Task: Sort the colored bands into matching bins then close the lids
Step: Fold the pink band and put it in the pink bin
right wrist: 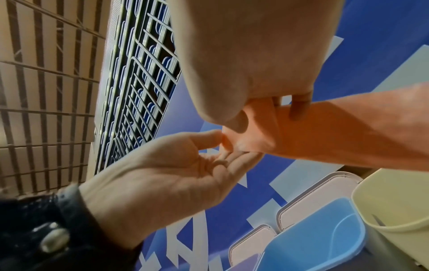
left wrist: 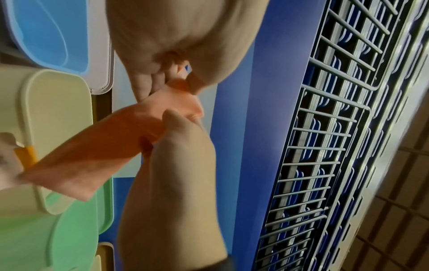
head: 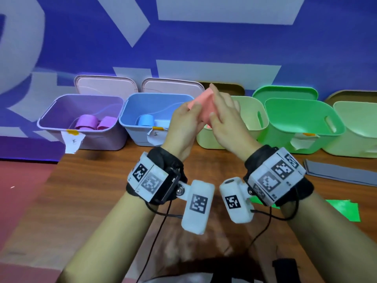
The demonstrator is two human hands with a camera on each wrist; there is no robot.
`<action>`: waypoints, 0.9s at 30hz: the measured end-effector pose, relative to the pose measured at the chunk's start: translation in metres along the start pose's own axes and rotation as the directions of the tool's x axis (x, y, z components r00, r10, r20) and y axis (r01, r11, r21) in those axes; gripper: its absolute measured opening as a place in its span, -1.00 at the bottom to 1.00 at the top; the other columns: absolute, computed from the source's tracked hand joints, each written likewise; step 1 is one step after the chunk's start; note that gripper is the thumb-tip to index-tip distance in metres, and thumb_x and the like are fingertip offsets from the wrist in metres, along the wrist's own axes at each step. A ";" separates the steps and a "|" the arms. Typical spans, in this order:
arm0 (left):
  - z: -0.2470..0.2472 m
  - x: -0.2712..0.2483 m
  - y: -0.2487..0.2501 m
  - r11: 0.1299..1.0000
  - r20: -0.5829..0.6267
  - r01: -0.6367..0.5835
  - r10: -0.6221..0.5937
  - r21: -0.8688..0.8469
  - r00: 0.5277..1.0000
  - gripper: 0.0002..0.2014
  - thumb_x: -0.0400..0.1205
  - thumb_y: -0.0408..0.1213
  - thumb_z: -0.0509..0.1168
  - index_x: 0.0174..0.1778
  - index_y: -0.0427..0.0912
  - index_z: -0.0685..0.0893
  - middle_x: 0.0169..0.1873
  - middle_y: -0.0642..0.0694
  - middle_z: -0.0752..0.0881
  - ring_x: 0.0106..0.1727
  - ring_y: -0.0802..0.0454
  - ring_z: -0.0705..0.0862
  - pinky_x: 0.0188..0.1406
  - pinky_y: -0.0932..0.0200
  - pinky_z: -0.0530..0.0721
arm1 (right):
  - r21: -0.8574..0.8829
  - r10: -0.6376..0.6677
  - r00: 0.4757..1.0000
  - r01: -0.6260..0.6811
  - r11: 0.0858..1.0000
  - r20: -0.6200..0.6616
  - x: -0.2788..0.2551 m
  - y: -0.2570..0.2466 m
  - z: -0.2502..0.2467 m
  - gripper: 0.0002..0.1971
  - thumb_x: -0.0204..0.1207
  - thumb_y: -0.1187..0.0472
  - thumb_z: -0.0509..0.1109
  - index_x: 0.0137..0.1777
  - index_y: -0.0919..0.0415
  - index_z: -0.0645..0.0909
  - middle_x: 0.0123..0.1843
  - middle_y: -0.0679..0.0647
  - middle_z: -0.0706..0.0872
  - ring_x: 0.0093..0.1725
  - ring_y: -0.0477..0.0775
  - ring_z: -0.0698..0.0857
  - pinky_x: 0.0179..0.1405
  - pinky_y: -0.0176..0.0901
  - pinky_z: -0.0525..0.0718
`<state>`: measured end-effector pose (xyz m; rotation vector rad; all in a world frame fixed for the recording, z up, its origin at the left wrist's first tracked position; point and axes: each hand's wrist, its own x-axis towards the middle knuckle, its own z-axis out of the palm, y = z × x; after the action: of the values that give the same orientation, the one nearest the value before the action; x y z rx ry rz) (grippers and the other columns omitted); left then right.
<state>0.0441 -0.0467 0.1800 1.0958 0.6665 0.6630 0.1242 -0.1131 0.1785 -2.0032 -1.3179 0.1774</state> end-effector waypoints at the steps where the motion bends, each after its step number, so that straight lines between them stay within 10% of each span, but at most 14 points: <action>1: 0.000 0.000 -0.001 0.999 -0.030 -0.020 0.022 0.045 0.999 -0.83 0.73 -0.36 0.07 0.11 -0.27 0.55 -0.21 -0.07 0.64 -0.26 0.20 0.64 -0.25 0.42 0.67 | 0.005 0.010 1.000 -0.010 1.000 0.029 0.001 0.000 -0.002 -0.38 0.61 0.41 0.08 0.65 0.15 0.03 0.51 0.14 0.32 0.41 0.17 0.28 0.42 -0.17 0.18; 5: -0.005 0.003 0.001 0.995 -0.105 -0.069 0.077 0.075 0.991 -0.82 0.72 -0.38 0.13 0.14 -0.37 0.55 -0.23 -0.18 0.63 -0.32 0.12 0.63 -0.37 0.37 0.69 | 0.163 0.082 0.995 -0.091 0.982 0.064 0.007 0.004 -0.010 -0.43 0.60 0.30 0.18 0.61 0.05 0.19 0.41 0.14 0.47 0.38 0.12 0.40 0.43 -0.09 0.36; 8: -0.008 0.005 0.008 0.990 -0.117 -0.103 0.113 0.092 0.987 -0.86 0.72 -0.39 0.13 0.08 -0.35 0.56 -0.17 -0.25 0.62 -0.26 0.02 0.63 -0.28 0.21 0.71 | 0.377 0.170 0.984 -0.179 0.909 0.060 0.009 0.008 -0.017 -0.63 0.61 0.23 0.26 0.41 0.11 0.46 0.05 0.14 0.65 0.04 -0.02 0.58 -0.06 -0.53 0.48; 14: -0.006 0.011 0.021 0.968 -0.117 -0.178 0.200 0.179 0.973 -0.85 0.72 -0.38 0.09 -0.05 -0.16 0.56 -0.15 -0.11 0.63 -0.13 0.03 0.59 -0.06 0.06 0.61 | 0.369 0.178 0.977 -0.211 0.905 0.121 0.010 0.000 -0.020 -0.89 0.63 0.19 0.24 0.02 0.16 0.59 -0.16 0.10 0.58 -0.23 -0.04 0.53 -0.40 -0.46 0.45; 22: 0.002 0.021 0.031 0.960 -0.175 -0.213 0.245 0.183 0.953 -0.83 0.70 -0.42 0.10 0.03 -0.36 0.60 -0.17 -0.18 0.63 -0.22 0.03 0.58 -0.23 0.22 0.60 | 0.405 0.123 0.974 -0.192 0.894 0.192 0.010 -0.009 -0.019 -0.70 0.63 0.06 0.24 0.11 0.32 0.59 -0.28 0.15 0.56 -0.43 -0.12 0.49 -0.39 -0.32 0.40; 27: -0.002 0.024 0.036 0.951 -0.133 -0.228 0.258 0.208 0.957 -0.86 0.69 -0.37 0.19 -0.04 -0.30 0.66 -0.26 -0.13 0.69 -0.30 0.08 0.63 -0.34 0.28 0.64 | 0.516 0.131 0.972 -0.216 0.829 0.196 0.009 -0.009 -0.027 -0.80 0.61 0.15 0.28 -0.04 0.26 0.67 -0.20 0.14 0.64 -0.22 0.01 0.60 -0.24 -0.21 0.54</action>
<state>0.0528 -0.0161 0.2093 1.3270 0.7496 0.9211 0.1349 -0.1167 0.2061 -1.6384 -1.0217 0.7208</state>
